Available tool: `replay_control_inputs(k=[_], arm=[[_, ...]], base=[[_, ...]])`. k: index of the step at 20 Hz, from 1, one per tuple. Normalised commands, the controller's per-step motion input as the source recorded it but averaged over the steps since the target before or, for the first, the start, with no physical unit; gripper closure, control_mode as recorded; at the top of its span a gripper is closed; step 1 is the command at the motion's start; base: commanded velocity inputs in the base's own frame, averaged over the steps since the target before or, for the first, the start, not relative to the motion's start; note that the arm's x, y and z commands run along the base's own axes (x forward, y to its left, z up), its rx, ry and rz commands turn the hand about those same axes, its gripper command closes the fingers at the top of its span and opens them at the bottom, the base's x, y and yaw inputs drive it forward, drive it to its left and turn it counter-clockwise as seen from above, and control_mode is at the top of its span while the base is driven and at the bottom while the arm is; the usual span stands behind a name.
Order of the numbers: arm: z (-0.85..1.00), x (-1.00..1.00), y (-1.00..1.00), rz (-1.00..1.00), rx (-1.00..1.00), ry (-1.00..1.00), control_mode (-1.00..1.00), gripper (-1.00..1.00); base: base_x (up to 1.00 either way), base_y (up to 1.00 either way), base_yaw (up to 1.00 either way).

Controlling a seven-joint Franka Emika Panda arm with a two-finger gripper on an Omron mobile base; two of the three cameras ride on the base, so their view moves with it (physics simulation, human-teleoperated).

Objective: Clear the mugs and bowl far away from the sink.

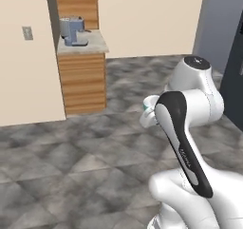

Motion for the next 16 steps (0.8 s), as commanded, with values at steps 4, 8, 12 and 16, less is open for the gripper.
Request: replay_control_inputs(k=[4, 8, 12, 16], arm=[[0.0, 0.0, 0.0, 0.0, 0.0, 0.0, 1.0, 1.0], [0.0, 0.0, 0.0, 0.0, 0.0, 0.0, 1.0, 1.0], [0.0, 0.0, 0.0, 0.0, 0.0, 0.0, 1.0, 1.0], [0.0, 0.0, 0.0, 0.0, 0.0, 0.0, 1.0, 1.0]], base=[[0.97, -0.29, -0.27], [1.0, -0.81, -0.05], [1.0, -1.0, 0.04], [1.0, -1.0, 0.13]])
